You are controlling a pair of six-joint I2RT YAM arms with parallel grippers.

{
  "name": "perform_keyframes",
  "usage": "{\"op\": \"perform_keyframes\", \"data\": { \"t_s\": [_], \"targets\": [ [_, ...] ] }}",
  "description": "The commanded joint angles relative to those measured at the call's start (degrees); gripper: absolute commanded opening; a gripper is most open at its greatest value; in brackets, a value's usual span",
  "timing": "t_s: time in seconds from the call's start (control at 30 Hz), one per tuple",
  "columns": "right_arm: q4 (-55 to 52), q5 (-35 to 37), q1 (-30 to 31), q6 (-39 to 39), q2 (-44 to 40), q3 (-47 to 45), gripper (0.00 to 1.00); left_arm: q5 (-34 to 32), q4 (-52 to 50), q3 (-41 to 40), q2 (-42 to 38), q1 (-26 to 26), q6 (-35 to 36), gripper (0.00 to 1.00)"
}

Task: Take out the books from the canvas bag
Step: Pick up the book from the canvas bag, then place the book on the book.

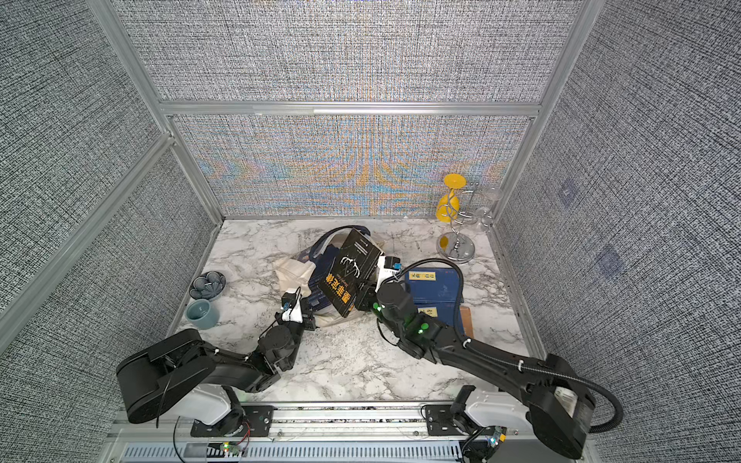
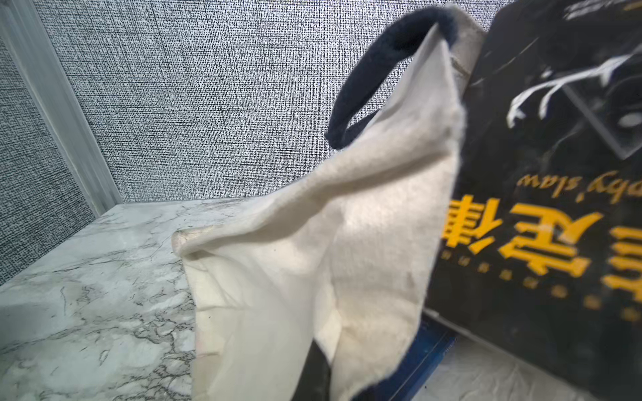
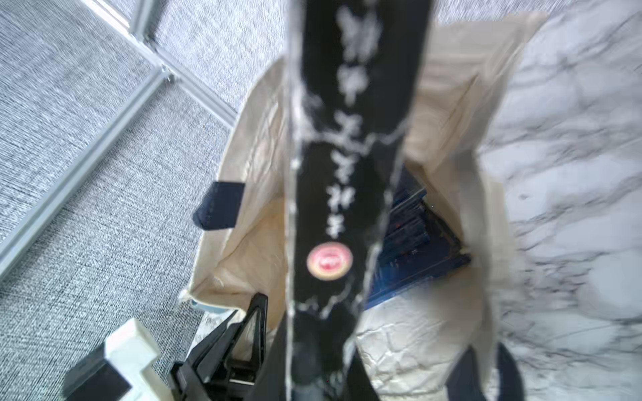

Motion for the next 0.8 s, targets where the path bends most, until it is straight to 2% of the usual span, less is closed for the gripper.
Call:
{"op": "perform_keyframes", "data": {
  "t_s": [0.0, 0.47, 0.63, 0.77],
  "targets": [
    [-0.86, 6.47, -0.22, -3.93, -4.98, -1.02, 0.00, -0.63, 2.61, 0.42, 0.29, -0.01, -0.44, 0.00],
    [-9.95, 19.66, -4.12, -5.04, -25.11, -6.79, 0.00, -0.32, 2.34, 0.42, 0.09, -0.04, -0.63, 0.00],
    [-11.39, 23.53, -5.68, -2.49, -29.88, -9.70, 0.00, -0.10, 2.18, 0.42, 0.16, -0.09, -0.89, 0.00],
    [-15.98, 25.24, -7.12, 3.22, -32.48, -11.10, 0.00, -0.06, 2.13, 0.51, 0.20, -0.03, -0.89, 0.00]
  ]
}}
